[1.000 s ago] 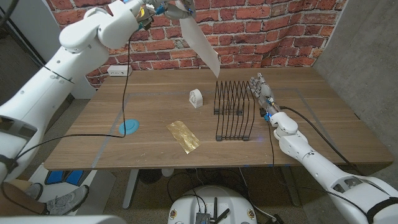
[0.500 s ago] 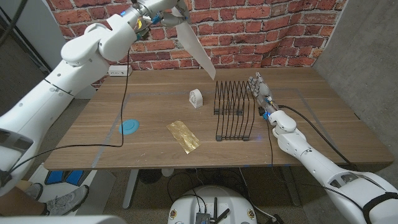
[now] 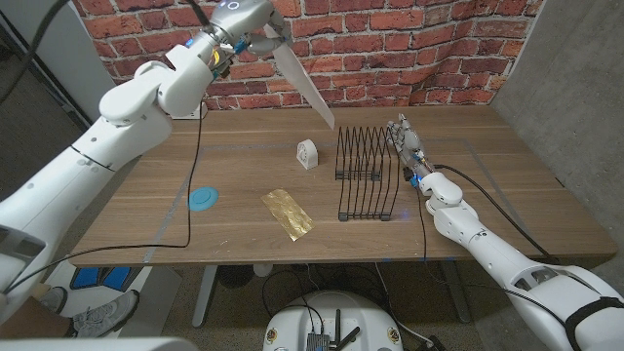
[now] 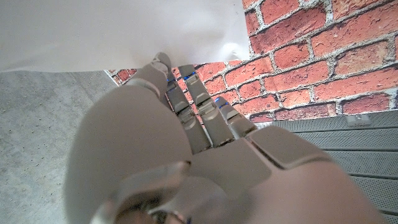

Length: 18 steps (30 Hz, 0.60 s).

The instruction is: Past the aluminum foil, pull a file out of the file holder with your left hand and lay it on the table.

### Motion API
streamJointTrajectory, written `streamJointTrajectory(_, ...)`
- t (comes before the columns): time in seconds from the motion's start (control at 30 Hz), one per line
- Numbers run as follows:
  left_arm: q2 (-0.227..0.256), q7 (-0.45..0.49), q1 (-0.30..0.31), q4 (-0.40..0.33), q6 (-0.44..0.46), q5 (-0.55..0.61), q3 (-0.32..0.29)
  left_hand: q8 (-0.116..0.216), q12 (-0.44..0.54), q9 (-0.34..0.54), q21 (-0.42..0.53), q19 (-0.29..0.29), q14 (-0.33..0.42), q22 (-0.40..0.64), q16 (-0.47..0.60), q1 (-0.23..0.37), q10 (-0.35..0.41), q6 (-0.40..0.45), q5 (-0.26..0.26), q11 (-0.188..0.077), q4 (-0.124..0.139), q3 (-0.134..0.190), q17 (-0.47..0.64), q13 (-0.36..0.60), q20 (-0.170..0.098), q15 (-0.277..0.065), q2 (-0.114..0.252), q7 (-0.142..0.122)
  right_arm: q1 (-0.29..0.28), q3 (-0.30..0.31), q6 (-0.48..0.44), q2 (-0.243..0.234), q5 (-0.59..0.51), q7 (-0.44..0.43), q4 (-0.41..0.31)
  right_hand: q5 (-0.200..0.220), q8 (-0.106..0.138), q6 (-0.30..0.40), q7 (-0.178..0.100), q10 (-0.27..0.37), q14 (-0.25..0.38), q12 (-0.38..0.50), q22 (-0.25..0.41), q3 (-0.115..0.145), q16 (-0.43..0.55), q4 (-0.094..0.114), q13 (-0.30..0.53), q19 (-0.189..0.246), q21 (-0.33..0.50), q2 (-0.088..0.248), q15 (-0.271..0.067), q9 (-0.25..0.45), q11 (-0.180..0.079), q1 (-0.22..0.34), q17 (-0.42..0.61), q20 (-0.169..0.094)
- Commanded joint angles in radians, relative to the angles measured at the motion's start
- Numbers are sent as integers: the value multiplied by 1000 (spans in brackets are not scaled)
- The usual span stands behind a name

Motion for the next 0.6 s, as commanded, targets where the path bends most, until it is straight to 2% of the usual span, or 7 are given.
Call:
streamJointTrajectory(0.03,2,77,94,-35,73,17,-19,4,5,2,8,15,4,4,6,1,1,2,0,-2,0,4,1,4,-182,-84,-7,-2,17,-9,-14,1,-1,16,12,-7,2,7,2,3,1,1,4,7,7,3,0,6,4,32,-2,5,0,-8,2,-1)
streamJointTrajectory(0.13,0,94,112,-35,85,20,-19,4,6,2,9,24,6,4,7,0,2,3,-1,-1,0,4,2,4,-182,-86,-10,-2,22,-11,-19,2,-1,21,15,-6,2,7,2,4,2,2,4,8,7,2,0,6,4,32,0,5,0,-8,1,-1)
streamJointTrajectory(0.17,0,97,116,-36,89,22,-17,3,6,2,22,66,12,8,11,-3,2,3,-4,-2,1,-3,4,5,-179,-87,-16,-2,24,-12,-20,2,-2,23,16,-7,2,7,3,4,2,2,4,8,7,2,0,6,4,32,-1,5,0,-8,1,-1)
streamJointTrajectory(0.23,-1,107,124,-35,95,26,-14,2,7,2,25,85,13,8,11,-2,3,3,-5,-2,1,-5,3,5,-179,-86,-17,-3,27,-14,-22,2,-3,25,18,-7,3,7,3,4,2,2,4,8,7,2,0,6,4,32,-1,5,0,-9,2,-1)
streamJointTrajectory(0.6,-14,138,165,-29,125,15,-1,1,8,3,26,119,15,6,10,-3,4,3,-6,-2,2,-10,3,6,-177,-87,-21,-2,43,-22,-38,6,-3,41,32,-7,2,7,3,5,2,2,4,10,8,1,0,6,4,32,0,5,0,-10,2,-1)
